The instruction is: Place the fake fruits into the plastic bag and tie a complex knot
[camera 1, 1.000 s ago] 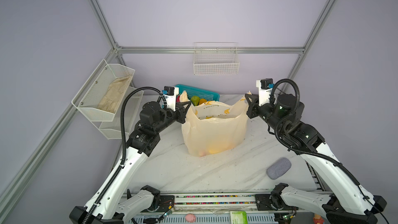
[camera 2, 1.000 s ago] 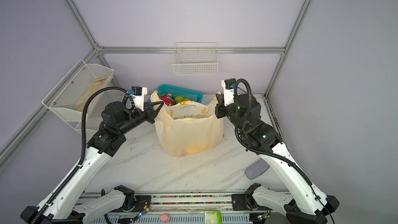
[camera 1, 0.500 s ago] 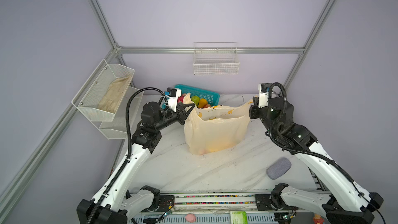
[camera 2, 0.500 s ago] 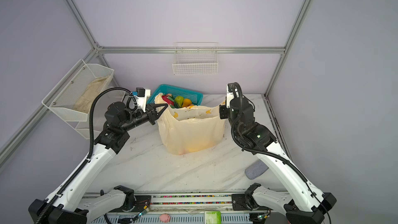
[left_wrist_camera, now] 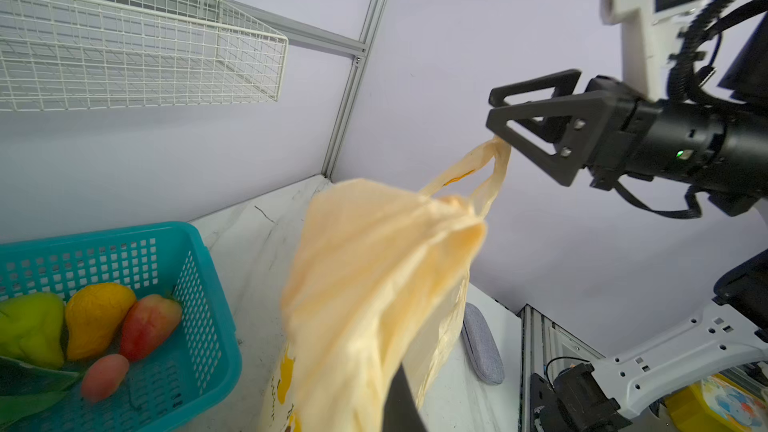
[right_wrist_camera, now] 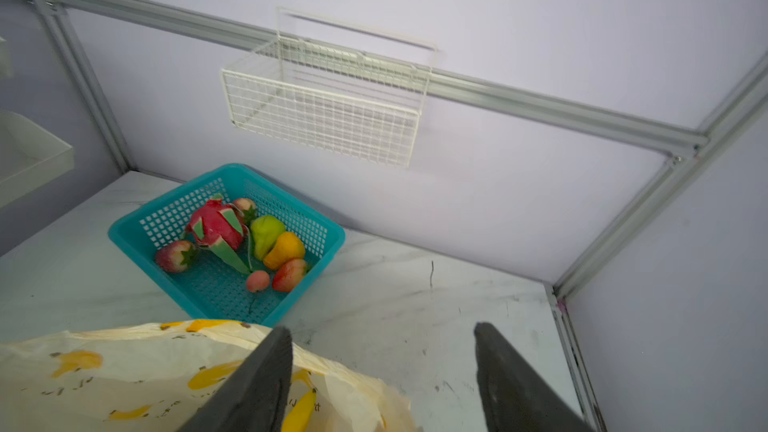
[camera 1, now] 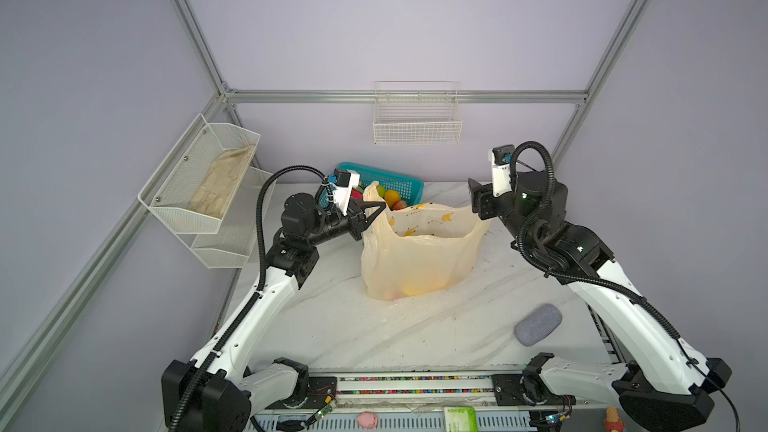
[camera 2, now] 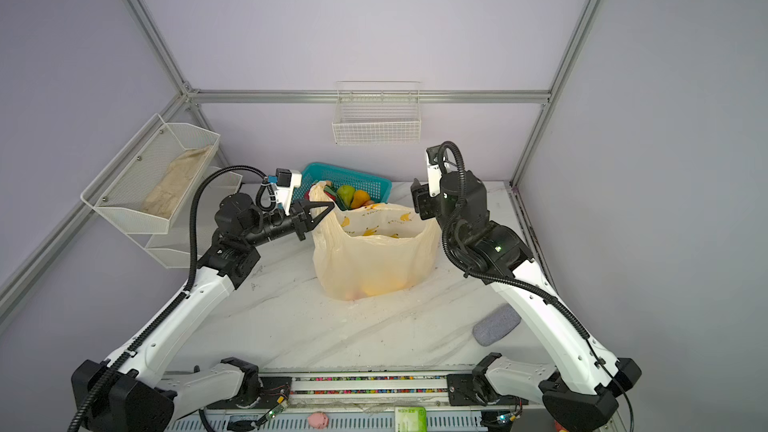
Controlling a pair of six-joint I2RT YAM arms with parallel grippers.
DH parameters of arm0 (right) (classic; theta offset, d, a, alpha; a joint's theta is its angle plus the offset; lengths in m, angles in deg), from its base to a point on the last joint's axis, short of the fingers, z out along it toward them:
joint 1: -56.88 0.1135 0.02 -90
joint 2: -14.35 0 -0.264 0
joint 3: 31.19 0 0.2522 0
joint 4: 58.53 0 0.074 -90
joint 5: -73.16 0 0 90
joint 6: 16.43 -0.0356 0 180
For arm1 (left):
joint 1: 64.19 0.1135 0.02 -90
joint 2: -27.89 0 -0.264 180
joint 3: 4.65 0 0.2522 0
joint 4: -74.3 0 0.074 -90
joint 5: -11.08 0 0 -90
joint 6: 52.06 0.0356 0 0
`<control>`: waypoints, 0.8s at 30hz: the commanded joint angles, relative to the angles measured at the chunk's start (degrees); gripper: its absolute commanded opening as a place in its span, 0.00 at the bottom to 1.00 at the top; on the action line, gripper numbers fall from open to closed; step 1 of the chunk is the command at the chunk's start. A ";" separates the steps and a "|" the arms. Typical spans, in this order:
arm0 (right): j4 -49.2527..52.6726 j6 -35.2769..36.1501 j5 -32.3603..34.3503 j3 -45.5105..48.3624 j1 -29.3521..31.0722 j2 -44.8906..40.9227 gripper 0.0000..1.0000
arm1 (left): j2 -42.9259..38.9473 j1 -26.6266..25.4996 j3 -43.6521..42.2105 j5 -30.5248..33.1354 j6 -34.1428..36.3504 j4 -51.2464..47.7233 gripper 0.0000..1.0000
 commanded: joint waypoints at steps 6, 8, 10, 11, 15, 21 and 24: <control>-5.07 9.80 -14.74 -0.30 11.32 6.06 0.79 | -2.38 0.31 -2.02 -0.80 -0.50 2.27 0.00; -9.21 9.98 -22.44 3.56 11.37 6.01 0.82 | -2.57 0.29 -2.06 -0.76 -0.46 2.17 0.00; -14.97 10.51 -28.07 7.55 11.28 5.87 0.87 | -2.73 0.32 -2.06 -0.79 -0.54 2.17 0.00; -17.23 11.40 -29.58 9.16 11.23 6.12 0.90 | -2.83 0.27 -2.06 -0.86 -0.55 2.17 0.00; -22.08 15.57 -37.08 12.18 8.87 9.07 0.97 | -3.19 0.29 -2.07 -1.07 -0.55 2.02 0.00; -29.55 15.42 -49.85 13.15 1.16 15.42 0.97 | -3.85 0.28 -1.99 -1.46 -0.02 1.53 0.00; -30.99 15.82 -53.98 13.37 0.56 17.58 0.97 | -3.98 0.28 -1.89 -1.51 0.12 1.35 0.00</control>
